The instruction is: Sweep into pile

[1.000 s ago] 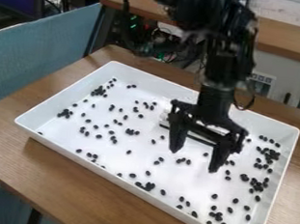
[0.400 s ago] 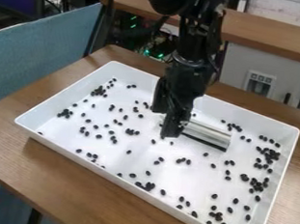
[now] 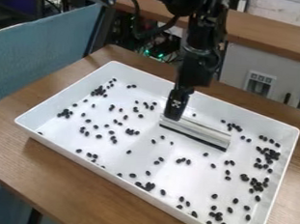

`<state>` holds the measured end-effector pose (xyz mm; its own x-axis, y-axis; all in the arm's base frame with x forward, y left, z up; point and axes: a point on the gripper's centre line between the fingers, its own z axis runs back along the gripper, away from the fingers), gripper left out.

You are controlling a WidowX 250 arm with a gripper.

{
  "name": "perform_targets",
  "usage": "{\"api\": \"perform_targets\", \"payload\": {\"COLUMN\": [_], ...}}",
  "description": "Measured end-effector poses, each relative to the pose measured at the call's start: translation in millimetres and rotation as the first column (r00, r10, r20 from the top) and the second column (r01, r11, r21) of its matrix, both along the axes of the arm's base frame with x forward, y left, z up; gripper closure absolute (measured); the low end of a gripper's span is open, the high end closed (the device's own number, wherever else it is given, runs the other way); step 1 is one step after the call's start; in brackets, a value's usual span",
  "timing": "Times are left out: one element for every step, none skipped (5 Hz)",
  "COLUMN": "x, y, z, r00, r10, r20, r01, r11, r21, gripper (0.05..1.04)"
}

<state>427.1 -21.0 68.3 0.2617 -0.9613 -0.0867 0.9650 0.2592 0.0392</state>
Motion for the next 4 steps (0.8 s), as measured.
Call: {"api": "perform_targets", "payload": {"x": [8, 13, 11, 17], "y": [-22, -28, -29, -23], "z": [-9.4, -12.3, -29.8, -36.0], "r00": [0.975, 0.959, 0.966, 0.977], "r10": [-0.223, -0.281, -0.257, -0.212], "r20": [0.007, 0.037, 0.004, -0.02], "r01": [0.223, 0.282, 0.257, 0.211], "r11": [0.974, 0.959, 0.965, 0.977], "r21": [-0.041, -0.037, -0.052, -0.034], "gripper": [0.084, 0.084, 0.084, 0.127]}}
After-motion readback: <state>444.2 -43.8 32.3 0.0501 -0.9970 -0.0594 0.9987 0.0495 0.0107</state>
